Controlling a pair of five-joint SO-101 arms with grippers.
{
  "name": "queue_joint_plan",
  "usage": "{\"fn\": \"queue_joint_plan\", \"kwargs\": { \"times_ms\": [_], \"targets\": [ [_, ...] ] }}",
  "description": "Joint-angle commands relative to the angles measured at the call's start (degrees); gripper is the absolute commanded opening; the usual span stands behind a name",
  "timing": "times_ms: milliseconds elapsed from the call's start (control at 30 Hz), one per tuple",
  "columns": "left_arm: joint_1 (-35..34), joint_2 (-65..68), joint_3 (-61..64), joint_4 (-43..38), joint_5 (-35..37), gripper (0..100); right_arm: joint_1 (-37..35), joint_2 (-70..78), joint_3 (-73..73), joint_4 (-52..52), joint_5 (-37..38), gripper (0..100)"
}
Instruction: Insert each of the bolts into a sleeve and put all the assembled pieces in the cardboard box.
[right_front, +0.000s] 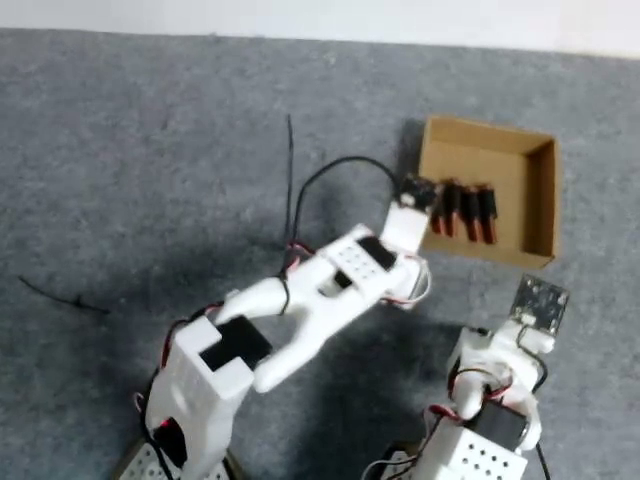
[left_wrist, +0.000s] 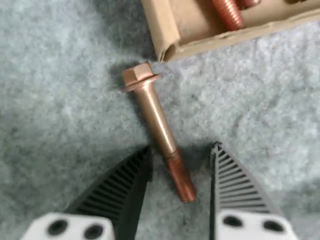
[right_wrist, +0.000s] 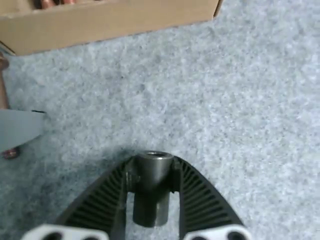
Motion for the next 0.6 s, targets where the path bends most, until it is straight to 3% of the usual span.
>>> {"fn": "queue_joint_plan", "kwargs": {
  "times_ms": [0, 133, 333, 567],
  "targets": [
    [-0.92, 1.1, -2.15, -1.41, 0.44, 19, 0.31, -0.92, 6.46, -1.8, -0.44, 0.5],
    [-1.01, 5.58, -7.6, -0.18, 0.44, 19, 0.22, -0.92, 6.46, -1.8, -0.44, 0.5],
    [-1.63, 10.59, -17.54, 9.93, 0.62, 19, 0.22, -0.92, 6.46, -1.8, -0.44, 0.5],
    [-2.86, 13.05, -22.81, 15.12, 4.4, 19, 0.22, -0.92, 6.46, -1.8, -0.44, 0.5]
  ]
}}
